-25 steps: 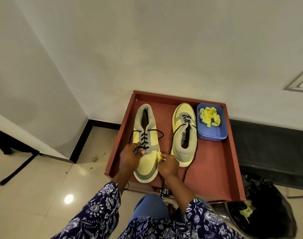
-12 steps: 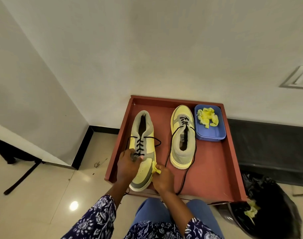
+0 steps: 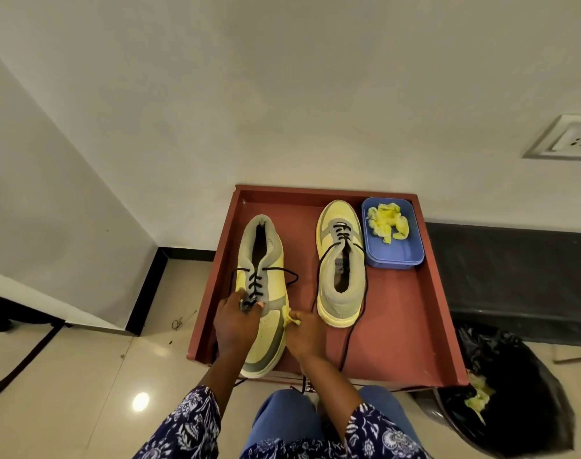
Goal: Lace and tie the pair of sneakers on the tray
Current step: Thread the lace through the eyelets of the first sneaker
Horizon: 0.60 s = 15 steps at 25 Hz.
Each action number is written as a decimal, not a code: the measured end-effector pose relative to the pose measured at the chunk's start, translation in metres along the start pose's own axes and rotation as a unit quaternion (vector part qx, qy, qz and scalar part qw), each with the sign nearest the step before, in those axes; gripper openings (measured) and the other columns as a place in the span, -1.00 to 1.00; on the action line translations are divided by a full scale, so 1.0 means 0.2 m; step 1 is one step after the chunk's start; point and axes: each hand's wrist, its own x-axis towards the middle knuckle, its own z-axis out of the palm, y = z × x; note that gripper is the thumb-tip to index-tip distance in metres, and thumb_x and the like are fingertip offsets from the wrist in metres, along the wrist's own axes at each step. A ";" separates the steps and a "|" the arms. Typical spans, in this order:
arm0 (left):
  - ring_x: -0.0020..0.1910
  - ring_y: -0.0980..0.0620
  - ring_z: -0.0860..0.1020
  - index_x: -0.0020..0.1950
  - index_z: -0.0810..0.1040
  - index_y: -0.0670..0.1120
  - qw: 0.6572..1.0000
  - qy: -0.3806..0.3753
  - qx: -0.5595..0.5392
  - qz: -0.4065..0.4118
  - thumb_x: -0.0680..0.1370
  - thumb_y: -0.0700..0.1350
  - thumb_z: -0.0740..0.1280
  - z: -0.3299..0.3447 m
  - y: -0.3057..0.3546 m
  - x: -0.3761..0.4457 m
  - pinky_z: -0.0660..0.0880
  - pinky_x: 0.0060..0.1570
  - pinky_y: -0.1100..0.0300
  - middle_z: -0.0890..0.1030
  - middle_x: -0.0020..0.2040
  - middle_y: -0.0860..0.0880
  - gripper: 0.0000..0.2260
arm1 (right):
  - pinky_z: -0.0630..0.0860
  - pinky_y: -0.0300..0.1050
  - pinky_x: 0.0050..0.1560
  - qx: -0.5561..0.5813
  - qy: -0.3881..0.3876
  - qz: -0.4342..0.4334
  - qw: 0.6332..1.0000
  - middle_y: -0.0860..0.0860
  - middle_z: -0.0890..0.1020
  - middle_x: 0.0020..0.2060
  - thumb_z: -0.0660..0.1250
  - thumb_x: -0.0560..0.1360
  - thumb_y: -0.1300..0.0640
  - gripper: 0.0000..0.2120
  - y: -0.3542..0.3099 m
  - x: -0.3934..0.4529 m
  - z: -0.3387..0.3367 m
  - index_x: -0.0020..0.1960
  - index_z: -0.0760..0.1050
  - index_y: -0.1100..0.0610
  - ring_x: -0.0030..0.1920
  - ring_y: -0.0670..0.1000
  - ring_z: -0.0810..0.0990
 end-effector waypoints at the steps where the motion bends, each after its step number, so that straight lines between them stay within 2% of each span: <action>1: 0.17 -0.08 0.49 0.30 0.45 -0.16 1.000 0.000 -0.002 -0.002 0.49 -0.12 0.37 0.00 0.00 0.00 0.34 0.05 0.21 0.49 0.22 -0.15 -0.60 | 0.45 -0.16 0.07 0.003 0.000 0.005 1.000 0.15 0.61 0.14 0.18 0.49 0.34 -0.69 -0.01 0.02 0.00 0.17 0.55 0.24 0.14 0.13 0.56; 6: 0.23 -0.10 0.48 0.32 0.43 -0.15 1.000 -0.006 0.013 -0.008 0.50 -0.13 0.36 0.01 0.01 0.00 0.37 0.16 0.13 0.48 0.26 -0.13 -0.60 | 0.44 -0.10 0.16 0.014 0.002 0.007 1.000 0.14 0.57 0.21 0.14 0.48 0.38 -0.63 -0.09 0.13 -0.02 0.23 0.50 0.23 0.22 0.14 0.52; 10: 0.23 -0.09 0.47 0.33 0.43 -0.14 1.000 -0.012 0.026 -0.001 0.50 -0.11 0.36 0.00 0.00 0.01 0.36 0.17 0.14 0.48 0.27 -0.14 -0.59 | 0.43 -0.08 0.26 0.029 -0.004 0.024 0.999 0.11 0.49 0.30 0.11 0.48 0.37 -0.55 -0.14 0.21 -0.01 0.34 0.40 0.18 0.29 0.13 0.46; 15: 0.25 -0.08 0.45 0.35 0.41 -0.12 0.999 -0.018 0.028 -0.005 0.51 -0.11 0.35 0.00 -0.01 0.01 0.30 0.12 0.21 0.45 0.28 -0.12 -0.59 | 0.42 -0.09 0.26 0.039 0.012 0.019 0.999 0.10 0.50 0.29 0.07 0.49 0.35 -0.54 -0.20 0.31 0.02 0.34 0.41 0.13 0.29 0.14 0.46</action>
